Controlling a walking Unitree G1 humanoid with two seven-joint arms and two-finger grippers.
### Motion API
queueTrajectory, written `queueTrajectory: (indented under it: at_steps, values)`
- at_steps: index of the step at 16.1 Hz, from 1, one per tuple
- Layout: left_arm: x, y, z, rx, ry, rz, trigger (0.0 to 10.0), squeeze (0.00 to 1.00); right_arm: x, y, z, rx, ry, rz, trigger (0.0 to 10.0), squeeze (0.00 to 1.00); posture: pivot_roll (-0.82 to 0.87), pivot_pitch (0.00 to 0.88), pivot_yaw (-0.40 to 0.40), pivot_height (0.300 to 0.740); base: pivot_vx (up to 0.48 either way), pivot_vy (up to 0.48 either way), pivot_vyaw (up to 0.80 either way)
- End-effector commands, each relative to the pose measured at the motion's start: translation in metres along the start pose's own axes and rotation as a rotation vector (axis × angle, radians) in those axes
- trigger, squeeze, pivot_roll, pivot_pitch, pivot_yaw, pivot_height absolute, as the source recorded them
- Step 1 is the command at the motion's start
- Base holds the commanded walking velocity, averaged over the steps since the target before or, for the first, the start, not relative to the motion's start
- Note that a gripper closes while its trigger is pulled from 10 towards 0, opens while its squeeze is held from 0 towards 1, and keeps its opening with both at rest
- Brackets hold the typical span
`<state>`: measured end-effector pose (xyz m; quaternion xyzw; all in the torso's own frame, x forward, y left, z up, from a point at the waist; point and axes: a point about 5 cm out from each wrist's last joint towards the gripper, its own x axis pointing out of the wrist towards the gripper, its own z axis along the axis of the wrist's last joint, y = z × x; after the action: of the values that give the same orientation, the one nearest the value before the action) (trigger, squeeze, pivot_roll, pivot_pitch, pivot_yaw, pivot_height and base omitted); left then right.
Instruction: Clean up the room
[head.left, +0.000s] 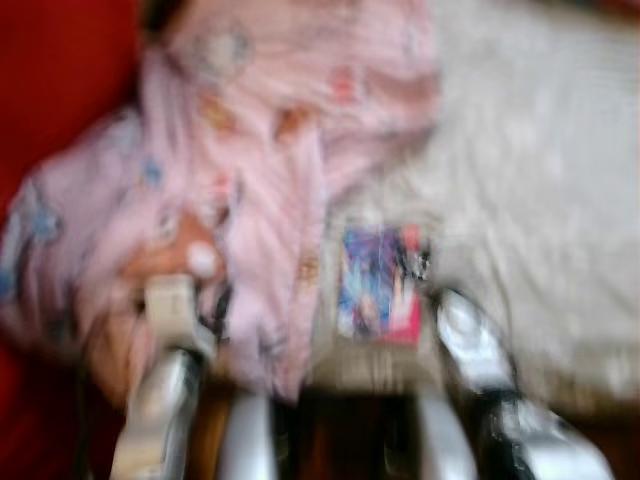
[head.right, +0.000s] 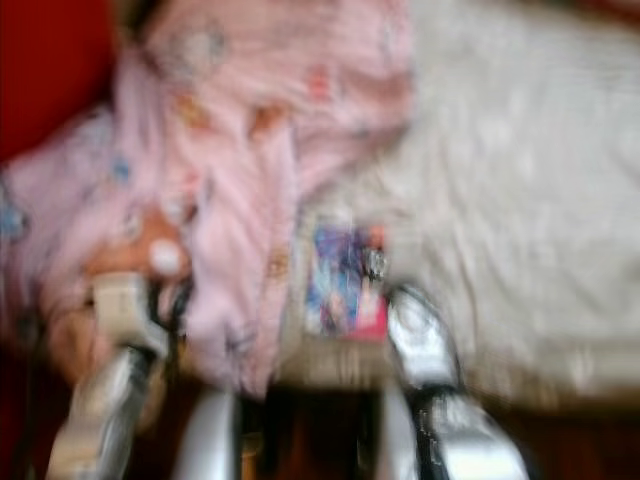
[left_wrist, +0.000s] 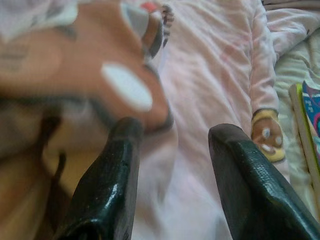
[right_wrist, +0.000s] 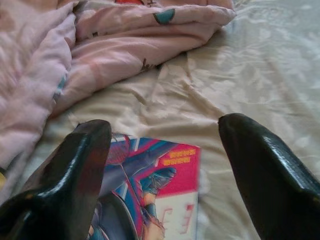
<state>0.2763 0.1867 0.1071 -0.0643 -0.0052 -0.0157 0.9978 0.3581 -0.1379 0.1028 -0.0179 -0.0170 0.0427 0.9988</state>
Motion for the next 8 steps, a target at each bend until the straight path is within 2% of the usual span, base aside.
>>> queueTrajectory:
  at_steps: [1, 3, 6, 8]
  values:
    - [-0.005, -0.005, -0.01, -0.02, 0.034, -0.013, 10.0, 0.0, -0.015, -0.019, -0.024, -0.005, 0.088, -0.056, 10.0, 0.0, 0.03, 0.362, 0.026, 0.63, 0.379, 0.0, 0.0]
    - [-0.005, -0.006, -0.01, -0.02, 0.034, -0.014, 10.0, 0.0, -0.016, -0.019, -0.025, -0.007, 0.095, -0.055, 10.0, 0.0, 0.03, 0.363, 0.026, 0.63, 0.375, 0.0, 0.0]
    - [-0.007, -0.008, -0.009, -0.024, 0.03, -0.026, 10.0, 0.0, -0.019, -0.019, -0.035, 0.002, 0.161, -0.06, 10.0, 0.0, 0.03, 0.369, 0.025, 0.63, 0.366, 0.0, 0.0]
    - [-0.008, -0.009, -0.007, -0.026, 0.022, -0.033, 10.0, 0.0, -0.017, -0.019, -0.036, 0.009, 0.183, -0.053, 10.0, 0.0, 0.04, 0.375, 0.027, 0.63, 0.0, 0.0, 0.0]
